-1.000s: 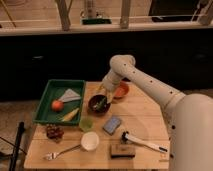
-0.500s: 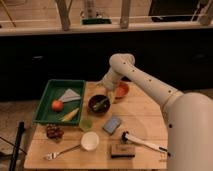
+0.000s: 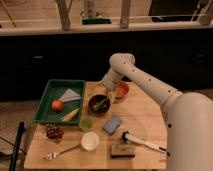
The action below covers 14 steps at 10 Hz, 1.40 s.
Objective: Place pepper in purple bowl
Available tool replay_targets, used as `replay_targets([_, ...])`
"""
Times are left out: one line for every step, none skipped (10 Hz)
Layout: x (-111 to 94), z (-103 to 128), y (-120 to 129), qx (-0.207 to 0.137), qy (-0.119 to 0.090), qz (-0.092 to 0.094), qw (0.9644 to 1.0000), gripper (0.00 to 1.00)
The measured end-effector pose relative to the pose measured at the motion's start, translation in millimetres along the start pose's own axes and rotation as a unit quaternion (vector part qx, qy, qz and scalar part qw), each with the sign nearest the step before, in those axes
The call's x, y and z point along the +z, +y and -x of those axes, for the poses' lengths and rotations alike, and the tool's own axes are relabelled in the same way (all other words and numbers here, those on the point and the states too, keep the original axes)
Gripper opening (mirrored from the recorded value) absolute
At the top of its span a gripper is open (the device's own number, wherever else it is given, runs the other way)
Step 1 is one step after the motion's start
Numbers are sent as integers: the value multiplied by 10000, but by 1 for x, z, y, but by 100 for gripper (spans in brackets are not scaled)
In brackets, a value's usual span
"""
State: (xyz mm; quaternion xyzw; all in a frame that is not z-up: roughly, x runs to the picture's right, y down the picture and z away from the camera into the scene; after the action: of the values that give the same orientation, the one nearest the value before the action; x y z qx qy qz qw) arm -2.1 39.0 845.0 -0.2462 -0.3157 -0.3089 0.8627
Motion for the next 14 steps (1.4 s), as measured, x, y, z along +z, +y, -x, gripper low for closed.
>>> replay_targets([0, 0, 0, -11, -12, 4, 10000, 80])
replay_targets([1, 0, 1, -14, -26, 1, 10000, 80])
replay_targets([1, 0, 1, -22, -36, -5, 10000, 80])
replay_targets([0, 1, 1, -47, -50, -18, 10000, 80])
replay_targets([0, 1, 2, -59, -59, -27, 10000, 80])
replay_targets([-1, 1, 1, -81, -70, -42, 9999, 80])
replay_targets([-1, 1, 0, -128, -85, -61, 9999, 80])
replay_targets([-2, 1, 0, -170, -93, -80, 9998, 80])
replay_targets([-2, 1, 0, -205, -103, -98, 9997, 80])
replay_targets([-3, 1, -1, -218, -107, -106, 9996, 80])
replay_targets([-2, 1, -1, -218, -108, -105, 9996, 80])
replay_targets([-2, 1, -1, -219, -108, -106, 9996, 80])
replay_targets([-2, 1, -1, -218, -110, -105, 9996, 80])
replay_targets([-2, 1, -1, -218, -110, -105, 9996, 80])
